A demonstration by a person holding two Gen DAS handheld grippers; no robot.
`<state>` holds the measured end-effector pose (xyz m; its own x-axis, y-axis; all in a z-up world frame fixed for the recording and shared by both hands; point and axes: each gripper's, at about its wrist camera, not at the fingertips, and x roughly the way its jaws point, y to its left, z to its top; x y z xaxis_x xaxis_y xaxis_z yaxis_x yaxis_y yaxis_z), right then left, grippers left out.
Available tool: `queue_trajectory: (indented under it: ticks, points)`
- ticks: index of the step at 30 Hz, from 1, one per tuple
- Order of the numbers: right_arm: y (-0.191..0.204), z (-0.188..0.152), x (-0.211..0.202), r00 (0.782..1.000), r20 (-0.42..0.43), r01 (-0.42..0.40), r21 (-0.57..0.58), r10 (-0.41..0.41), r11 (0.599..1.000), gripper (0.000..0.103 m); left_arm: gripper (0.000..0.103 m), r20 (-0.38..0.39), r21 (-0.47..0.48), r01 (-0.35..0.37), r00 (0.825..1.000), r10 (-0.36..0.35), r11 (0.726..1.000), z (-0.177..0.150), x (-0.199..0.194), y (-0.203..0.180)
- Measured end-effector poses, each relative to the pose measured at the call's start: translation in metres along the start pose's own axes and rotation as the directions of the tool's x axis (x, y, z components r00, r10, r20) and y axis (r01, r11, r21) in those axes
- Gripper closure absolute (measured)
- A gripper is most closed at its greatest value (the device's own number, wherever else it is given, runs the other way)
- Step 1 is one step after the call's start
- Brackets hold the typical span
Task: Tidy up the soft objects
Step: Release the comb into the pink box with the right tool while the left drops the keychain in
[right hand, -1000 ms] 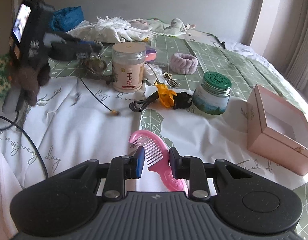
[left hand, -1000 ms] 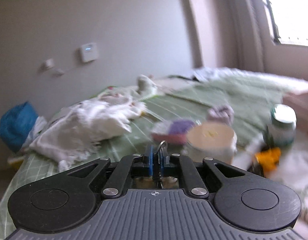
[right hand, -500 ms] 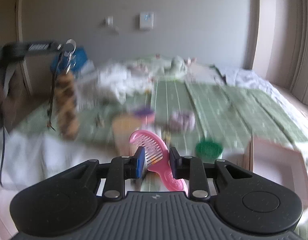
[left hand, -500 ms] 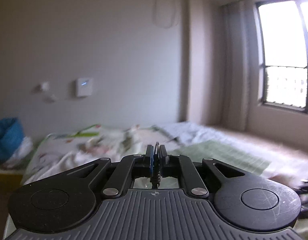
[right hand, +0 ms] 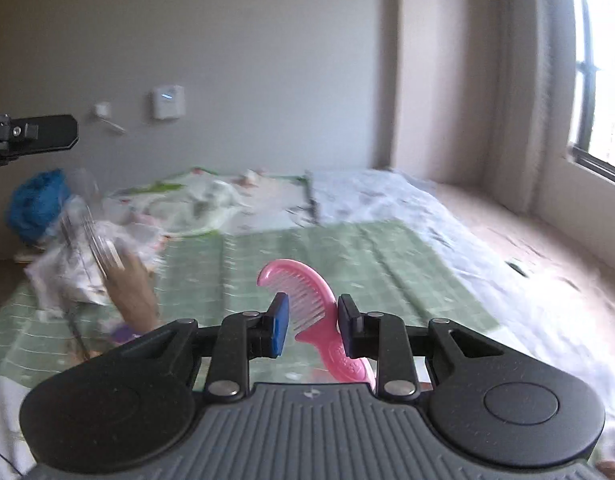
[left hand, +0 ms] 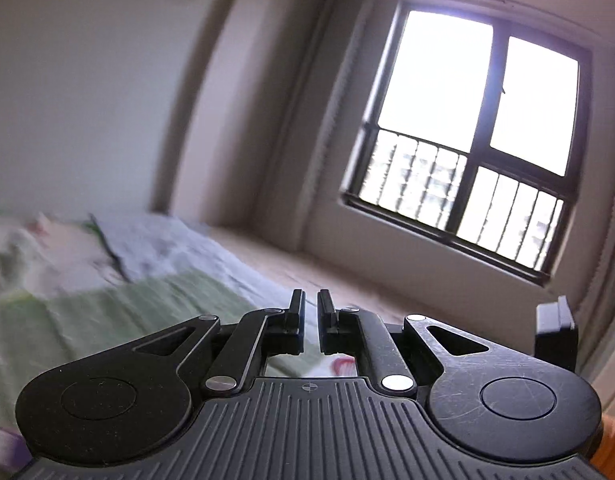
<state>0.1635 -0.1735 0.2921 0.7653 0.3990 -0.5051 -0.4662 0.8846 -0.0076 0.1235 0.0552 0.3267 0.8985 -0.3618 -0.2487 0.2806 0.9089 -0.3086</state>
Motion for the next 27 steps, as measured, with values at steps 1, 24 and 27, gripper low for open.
queue_trajectory:
  ticks: [1, 24, 27]
  points:
    - [-0.01, -0.005, 0.009, 1.0, -0.017, 0.007, -0.004, -0.008, 1.0, 0.077, 0.095, -0.018, -0.026, 0.016, 1.0, -0.016, 1.0, -0.007, 0.015, -0.002]
    - [0.039, -0.115, 0.162, 0.902, -0.407, -0.097, 0.131, 0.143, 0.987, 0.064, 0.093, -0.418, -0.139, -0.138, 0.906, 0.068, 0.981, -0.215, -0.085, 0.072]
    - [0.058, -0.119, 0.168, 0.885, -0.463, -0.035, 0.027, 0.044, 0.999, 0.09, 0.093, -0.413, -0.206, -0.187, 0.906, 0.088, 0.96, -0.233, -0.111, 0.091]
